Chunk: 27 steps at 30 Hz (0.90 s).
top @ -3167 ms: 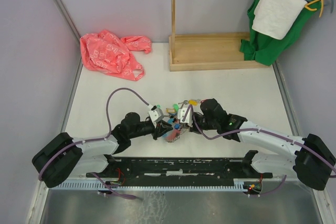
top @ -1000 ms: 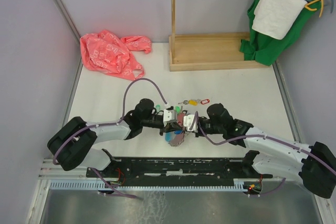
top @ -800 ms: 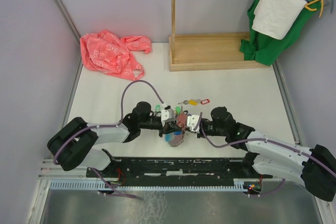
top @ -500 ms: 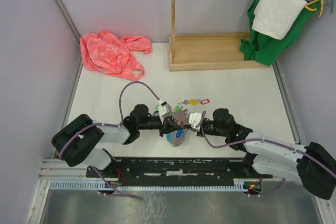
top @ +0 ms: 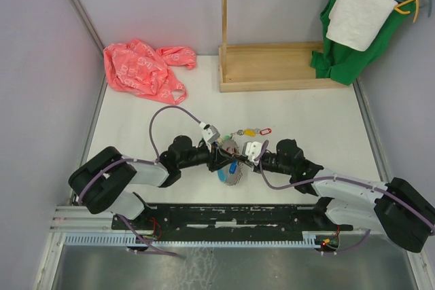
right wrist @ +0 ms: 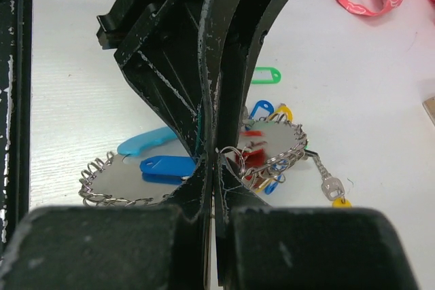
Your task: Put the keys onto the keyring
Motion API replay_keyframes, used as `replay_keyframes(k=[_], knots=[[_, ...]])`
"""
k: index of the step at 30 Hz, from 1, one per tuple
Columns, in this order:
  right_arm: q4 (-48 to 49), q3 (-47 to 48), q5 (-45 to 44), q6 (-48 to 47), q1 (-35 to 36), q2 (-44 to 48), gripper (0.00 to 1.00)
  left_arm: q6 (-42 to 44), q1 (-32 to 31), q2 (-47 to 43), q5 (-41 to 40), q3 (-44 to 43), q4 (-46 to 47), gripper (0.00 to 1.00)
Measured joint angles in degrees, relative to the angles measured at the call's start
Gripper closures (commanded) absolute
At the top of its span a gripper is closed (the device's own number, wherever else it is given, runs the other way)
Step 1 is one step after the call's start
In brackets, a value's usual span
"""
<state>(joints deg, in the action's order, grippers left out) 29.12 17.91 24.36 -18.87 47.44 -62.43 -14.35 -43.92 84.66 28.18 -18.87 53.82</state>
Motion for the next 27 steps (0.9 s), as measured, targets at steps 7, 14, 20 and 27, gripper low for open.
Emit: replay_keyframes(k=[7, 14, 20, 27], knots=[[-1.0, -0.3, -0.7, -0.4, 0.1, 3.3, 0.99, -3.0, -0.3, -2.0, -8.0, 0.5, -1.8, 0.48], [-0.4, -0.4, 0.1, -0.2, 0.2, 5.0, 0.99, -4.9, 0.4, -2.3, -12.8, 0.6, -6.3, 0.44], [-0.3, -0.4, 0.6, 0.0, 0.2, 5.2, 0.99, -5.8, 0.8, -2.6, -14.1, 1.7, -8.3, 0.43], [-0.5, -0.5, -2.2, 0.1, 0.2, 5.8, 0.99, -6.2, 0.8, -10.6, -13.9, 7.8, -6.3, 0.47]])
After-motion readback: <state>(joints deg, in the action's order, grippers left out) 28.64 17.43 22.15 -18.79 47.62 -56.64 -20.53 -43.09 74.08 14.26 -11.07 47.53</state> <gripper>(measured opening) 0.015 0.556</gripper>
